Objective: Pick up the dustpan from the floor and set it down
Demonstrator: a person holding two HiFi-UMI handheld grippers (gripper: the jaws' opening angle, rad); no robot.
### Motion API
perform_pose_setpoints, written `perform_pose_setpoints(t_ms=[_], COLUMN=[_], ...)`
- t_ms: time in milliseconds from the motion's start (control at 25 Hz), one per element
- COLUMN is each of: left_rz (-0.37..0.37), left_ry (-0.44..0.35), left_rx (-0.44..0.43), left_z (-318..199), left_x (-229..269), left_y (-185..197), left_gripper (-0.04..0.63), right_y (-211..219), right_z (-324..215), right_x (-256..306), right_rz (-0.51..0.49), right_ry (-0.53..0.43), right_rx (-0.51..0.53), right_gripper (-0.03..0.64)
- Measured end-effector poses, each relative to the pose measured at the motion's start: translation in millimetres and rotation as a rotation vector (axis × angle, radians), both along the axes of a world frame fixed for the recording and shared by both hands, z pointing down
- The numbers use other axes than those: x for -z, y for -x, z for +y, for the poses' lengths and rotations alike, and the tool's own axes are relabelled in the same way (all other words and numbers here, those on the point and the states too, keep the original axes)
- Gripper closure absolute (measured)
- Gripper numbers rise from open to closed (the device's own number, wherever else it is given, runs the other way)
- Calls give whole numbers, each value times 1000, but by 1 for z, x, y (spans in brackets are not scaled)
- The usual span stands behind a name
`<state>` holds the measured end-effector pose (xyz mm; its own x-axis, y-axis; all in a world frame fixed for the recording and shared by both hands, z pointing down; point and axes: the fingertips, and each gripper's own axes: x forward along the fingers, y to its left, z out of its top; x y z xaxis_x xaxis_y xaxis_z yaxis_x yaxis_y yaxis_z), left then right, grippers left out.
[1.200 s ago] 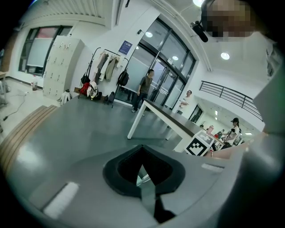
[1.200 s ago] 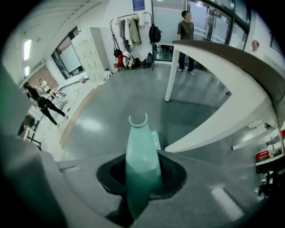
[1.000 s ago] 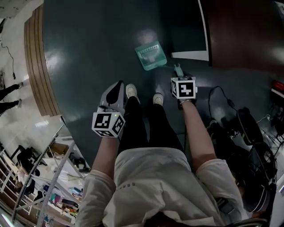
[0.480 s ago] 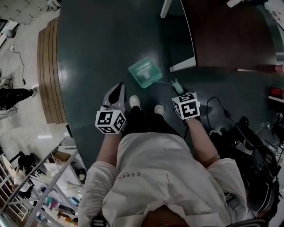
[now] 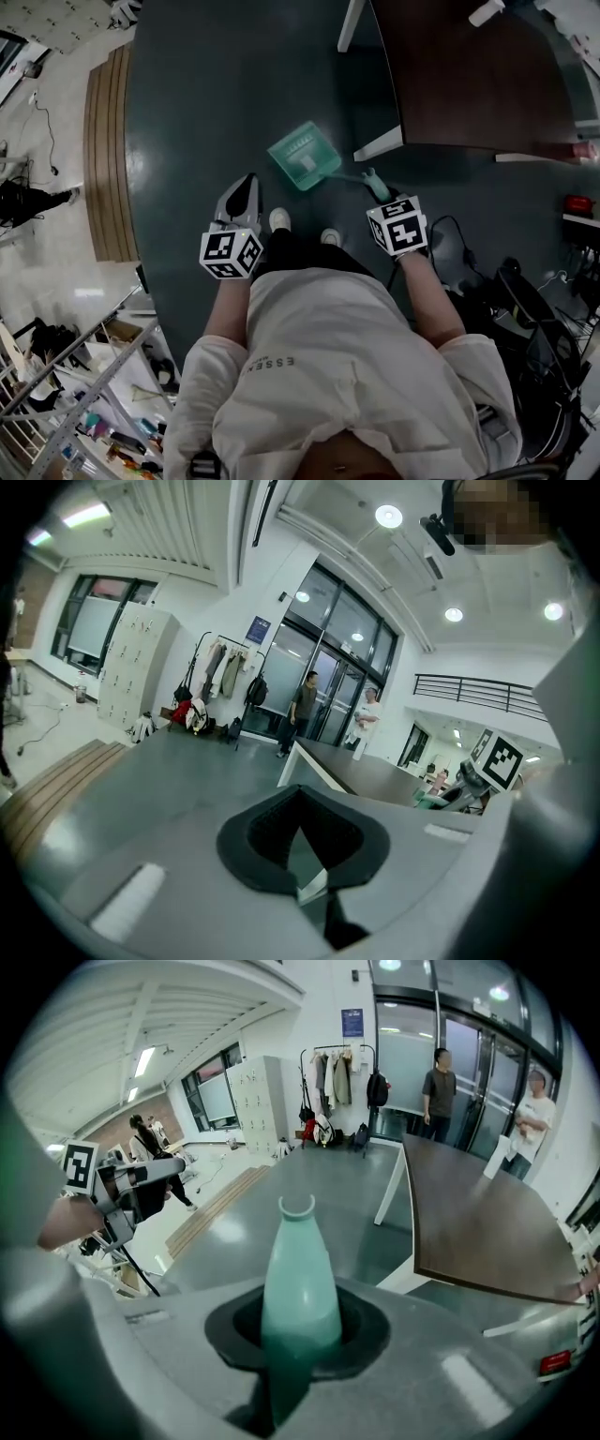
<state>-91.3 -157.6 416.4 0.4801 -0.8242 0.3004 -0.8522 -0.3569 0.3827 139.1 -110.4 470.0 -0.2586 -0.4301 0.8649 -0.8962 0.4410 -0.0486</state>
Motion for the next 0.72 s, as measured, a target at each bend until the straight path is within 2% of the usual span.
perform_pose_setpoints(t_ms=[360,720], left_rz=[-6,-22], left_ry=[60,95], left_rx=[23,-1], left_z=[-19,-70], left_x=[-31,-53], left_y=[-1,18], left_gripper=[581,581], right_y=[-3,20], right_z=[-28,-95], right_x=[-31,-86], right_rz=[12,15], right_ry=[42,84], right_rx=[13,-50], right_gripper=[583,584])
